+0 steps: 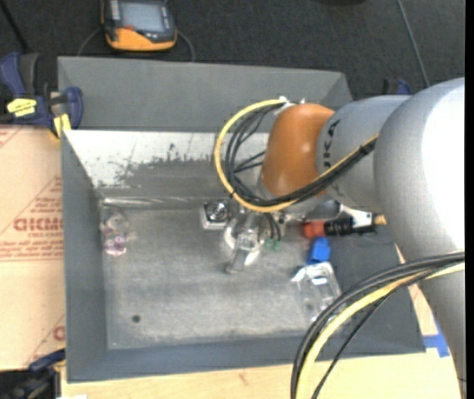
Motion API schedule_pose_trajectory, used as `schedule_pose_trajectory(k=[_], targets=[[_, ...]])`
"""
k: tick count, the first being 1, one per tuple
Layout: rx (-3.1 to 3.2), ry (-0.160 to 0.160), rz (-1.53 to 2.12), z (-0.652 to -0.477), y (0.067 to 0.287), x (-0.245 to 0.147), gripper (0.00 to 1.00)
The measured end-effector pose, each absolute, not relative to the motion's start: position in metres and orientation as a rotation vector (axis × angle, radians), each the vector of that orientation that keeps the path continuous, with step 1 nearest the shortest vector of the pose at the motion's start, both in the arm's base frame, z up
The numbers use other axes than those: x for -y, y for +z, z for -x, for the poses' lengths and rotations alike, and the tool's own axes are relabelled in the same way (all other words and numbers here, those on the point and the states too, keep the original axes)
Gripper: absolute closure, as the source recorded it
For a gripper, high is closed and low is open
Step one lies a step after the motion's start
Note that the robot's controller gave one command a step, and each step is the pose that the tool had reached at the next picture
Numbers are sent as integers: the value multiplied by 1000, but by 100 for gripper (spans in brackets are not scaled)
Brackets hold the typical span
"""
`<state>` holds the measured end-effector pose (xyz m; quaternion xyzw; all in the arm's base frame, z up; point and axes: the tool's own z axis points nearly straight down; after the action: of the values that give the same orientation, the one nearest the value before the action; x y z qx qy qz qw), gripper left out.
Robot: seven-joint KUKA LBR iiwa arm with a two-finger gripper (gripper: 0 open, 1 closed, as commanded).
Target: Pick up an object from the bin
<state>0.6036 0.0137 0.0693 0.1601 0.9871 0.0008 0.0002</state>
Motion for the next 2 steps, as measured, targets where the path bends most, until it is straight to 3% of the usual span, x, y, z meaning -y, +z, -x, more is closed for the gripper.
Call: schedule_pose_trajectory(k=[1,2], targets=[[-3022,0,-862,-596,70,7,0],[-3021,-1,-855,-597,71,7,100]])
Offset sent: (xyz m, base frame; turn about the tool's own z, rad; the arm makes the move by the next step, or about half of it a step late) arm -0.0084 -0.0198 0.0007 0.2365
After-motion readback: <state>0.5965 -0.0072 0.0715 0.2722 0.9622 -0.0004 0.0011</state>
